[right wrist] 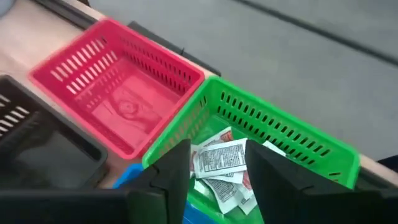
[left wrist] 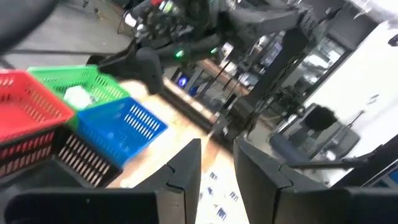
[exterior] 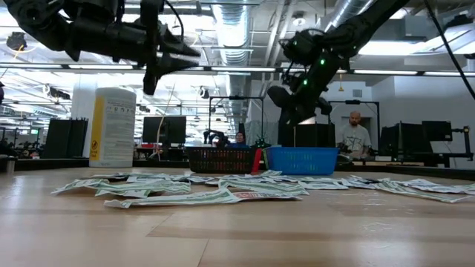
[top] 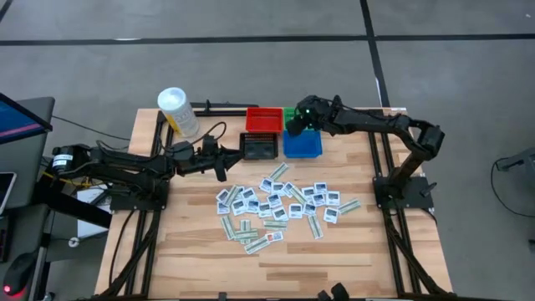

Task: Pick & Place First Aid Supplies
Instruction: Put the ointment pack into the green basket

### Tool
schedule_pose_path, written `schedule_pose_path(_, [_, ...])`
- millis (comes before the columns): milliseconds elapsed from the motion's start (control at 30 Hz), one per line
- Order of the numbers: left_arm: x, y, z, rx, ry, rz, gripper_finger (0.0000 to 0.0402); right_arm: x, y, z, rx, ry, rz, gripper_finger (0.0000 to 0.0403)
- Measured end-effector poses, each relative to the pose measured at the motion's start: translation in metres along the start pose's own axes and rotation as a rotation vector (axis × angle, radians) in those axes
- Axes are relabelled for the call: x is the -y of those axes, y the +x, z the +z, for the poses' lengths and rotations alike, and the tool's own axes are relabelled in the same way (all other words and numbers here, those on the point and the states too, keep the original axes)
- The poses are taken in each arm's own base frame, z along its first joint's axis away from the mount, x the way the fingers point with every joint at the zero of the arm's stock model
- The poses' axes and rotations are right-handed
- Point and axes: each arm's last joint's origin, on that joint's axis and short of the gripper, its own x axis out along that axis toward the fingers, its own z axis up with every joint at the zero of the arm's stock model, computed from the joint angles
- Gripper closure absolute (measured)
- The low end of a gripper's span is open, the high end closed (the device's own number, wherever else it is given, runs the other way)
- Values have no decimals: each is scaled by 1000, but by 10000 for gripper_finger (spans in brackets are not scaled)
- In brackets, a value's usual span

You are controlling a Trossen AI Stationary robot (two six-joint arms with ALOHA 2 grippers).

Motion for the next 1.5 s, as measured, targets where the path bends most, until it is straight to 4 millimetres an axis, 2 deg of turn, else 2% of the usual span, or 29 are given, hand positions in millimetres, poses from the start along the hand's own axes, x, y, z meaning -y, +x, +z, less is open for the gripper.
schedule_pose_path(167, [-11, -2, -17, -178, 24, 111, 307, -11, -27, 7, 79, -51, -19, 245])
schedule_pose_path(333, [-23, -9, -34, -362, -1, 239, 307, -15, -63, 19, 172, -184, 23, 245])
schedule_pose_path(433, [-24, -11, -38, -401, -1, 261, 307, -15, -86, 22, 186, -334, 160, 251])
schedule_pose_path(567, [-23, -11, -38, -402, 0, 256, 307, -11, -116, 15, 125, -518, 453, 261])
schedule_pose_path(633, [-23, -11, -38, -402, 7, 257, 307, -7, -127, 9, 65, -536, 524, 267])
schedule_pose_path(733, [-23, -11, -38, -401, 8, 256, 307, 2, -139, -2, -50, -518, 541, 274])
schedule_pose_path(867, [-24, -11, -38, -391, 14, 267, 307, 9, -141, -19, -182, -439, 520, 279])
schedule_pose_path(1100, [-25, -10, -36, -337, 31, 326, 307, 15, -120, -76, -303, -314, 499, 280])
schedule_pose_path(1233, [-25, -10, -35, -335, 57, 320, 307, -1, -115, -98, -186, -186, 596, 280])
schedule_pose_path(1300, [-25, -10, -35, -337, 73, 317, 307, -13, -118, -105, -113, -188, 676, 280])
schedule_pose_path(1400, [-25, -10, -35, -336, 82, 314, 307, -29, -125, -114, -8, -262, 786, 280])
schedule_pose_path(1500, [-25, -10, -35, -336, 81, 314, 307, -43, -124, -126, 12, -404, 814, 280])
